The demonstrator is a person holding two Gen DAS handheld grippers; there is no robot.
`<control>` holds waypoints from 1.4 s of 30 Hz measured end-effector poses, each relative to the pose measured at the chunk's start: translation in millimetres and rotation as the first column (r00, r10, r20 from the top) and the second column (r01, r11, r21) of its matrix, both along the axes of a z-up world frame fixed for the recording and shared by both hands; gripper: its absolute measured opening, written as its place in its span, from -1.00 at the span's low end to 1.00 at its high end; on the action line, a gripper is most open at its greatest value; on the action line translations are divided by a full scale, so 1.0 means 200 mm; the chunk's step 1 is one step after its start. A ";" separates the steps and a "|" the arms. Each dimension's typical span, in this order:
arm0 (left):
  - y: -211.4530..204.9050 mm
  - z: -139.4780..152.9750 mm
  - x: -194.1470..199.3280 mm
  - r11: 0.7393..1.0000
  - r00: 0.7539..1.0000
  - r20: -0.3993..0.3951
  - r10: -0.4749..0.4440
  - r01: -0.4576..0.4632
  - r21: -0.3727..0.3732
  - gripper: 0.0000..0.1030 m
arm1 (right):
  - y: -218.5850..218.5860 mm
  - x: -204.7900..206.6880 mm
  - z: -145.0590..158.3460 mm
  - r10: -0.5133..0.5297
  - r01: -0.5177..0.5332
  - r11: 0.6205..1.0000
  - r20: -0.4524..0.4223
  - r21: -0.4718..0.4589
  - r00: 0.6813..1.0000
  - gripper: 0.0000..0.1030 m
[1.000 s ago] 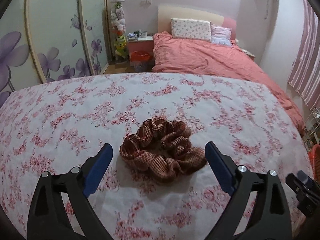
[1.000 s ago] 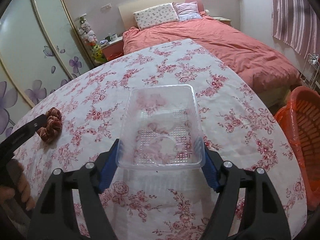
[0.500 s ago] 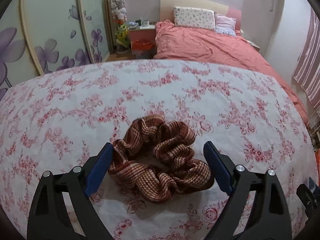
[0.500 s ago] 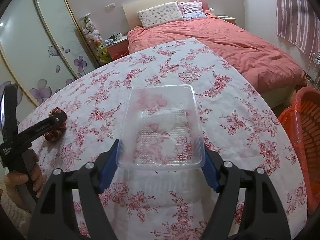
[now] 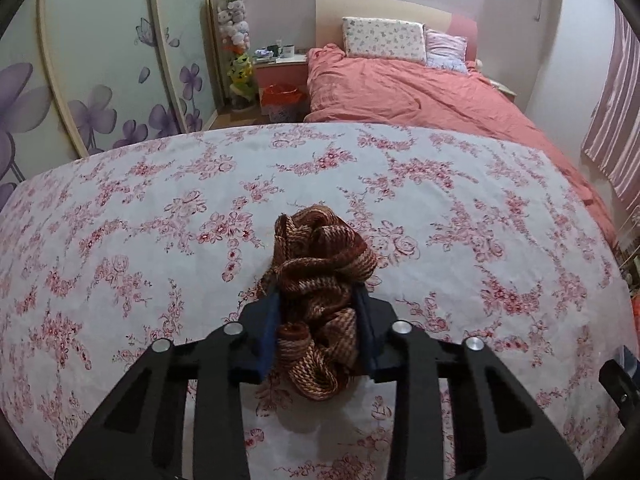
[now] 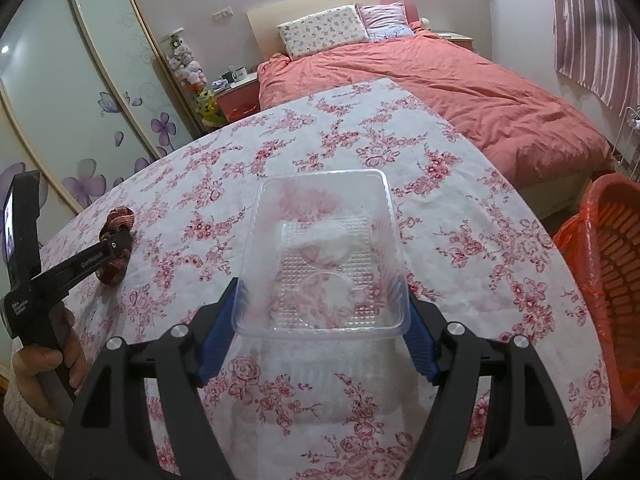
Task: Collect trash
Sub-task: 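Carry the scrunchie and clear container over the orange basket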
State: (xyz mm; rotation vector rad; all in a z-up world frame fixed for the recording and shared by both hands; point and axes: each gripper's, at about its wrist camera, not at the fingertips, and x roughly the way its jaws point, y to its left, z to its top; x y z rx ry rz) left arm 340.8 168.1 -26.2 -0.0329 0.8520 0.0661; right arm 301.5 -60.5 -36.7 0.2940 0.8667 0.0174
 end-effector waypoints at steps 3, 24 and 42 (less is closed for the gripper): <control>0.00 0.02 -0.02 1.000 1.000 0.007 -0.005 0.005 -0.015 -0.42 | 0.00 -0.02 0.04 -0.001 0.001 1.000 0.022 -0.008 1.000 0.39; -0.15 0.32 -0.36 0.995 0.985 0.141 -0.097 0.101 -0.022 -0.46 | -0.07 -0.35 0.34 -0.024 0.030 0.999 0.178 -0.030 0.984 0.39; -0.62 0.51 -0.72 0.946 0.926 0.218 -0.308 0.322 -0.029 -0.46 | -0.35 -0.78 0.57 -0.122 0.178 0.974 0.345 -0.137 0.931 0.39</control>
